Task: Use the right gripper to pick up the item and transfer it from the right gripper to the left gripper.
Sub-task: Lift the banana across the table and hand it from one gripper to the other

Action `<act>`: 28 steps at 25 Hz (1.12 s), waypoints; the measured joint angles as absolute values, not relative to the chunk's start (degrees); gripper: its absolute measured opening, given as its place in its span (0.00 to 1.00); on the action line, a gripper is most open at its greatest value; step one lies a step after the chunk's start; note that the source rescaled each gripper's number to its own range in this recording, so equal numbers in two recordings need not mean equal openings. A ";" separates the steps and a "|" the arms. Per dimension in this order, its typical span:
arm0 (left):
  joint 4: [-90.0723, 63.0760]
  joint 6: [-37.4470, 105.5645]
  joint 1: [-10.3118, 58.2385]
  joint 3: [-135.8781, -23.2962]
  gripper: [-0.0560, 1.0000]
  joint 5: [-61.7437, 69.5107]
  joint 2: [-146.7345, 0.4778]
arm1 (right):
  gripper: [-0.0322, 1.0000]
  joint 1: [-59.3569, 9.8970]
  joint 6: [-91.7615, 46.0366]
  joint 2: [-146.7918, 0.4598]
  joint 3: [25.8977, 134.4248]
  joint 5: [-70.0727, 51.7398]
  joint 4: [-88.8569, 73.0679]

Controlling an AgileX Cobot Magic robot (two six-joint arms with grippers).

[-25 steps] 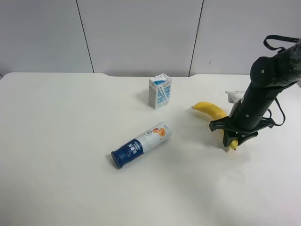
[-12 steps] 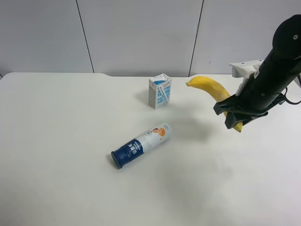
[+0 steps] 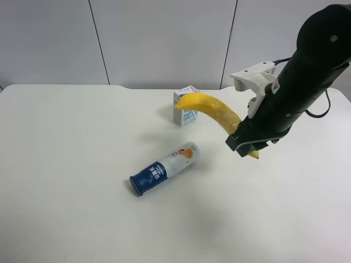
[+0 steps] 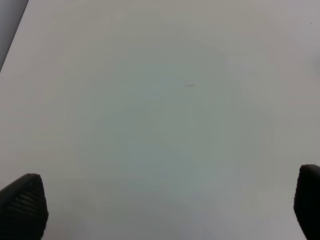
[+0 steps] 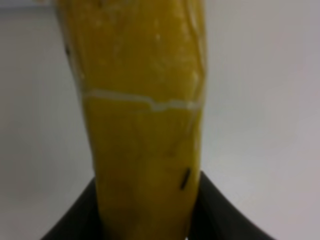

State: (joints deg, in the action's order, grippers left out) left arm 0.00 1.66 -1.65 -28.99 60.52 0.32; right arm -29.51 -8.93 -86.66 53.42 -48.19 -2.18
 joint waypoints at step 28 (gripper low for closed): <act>2.49 16.94 25.49 -42.57 1.00 63.98 -31.39 | 0.05 -41.51 -18.45 -86.66 67.34 -61.37 -7.88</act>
State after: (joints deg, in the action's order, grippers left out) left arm 2.49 16.94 25.49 -42.57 63.98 -31.39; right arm -41.51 -18.45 -86.66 67.34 -61.37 -7.88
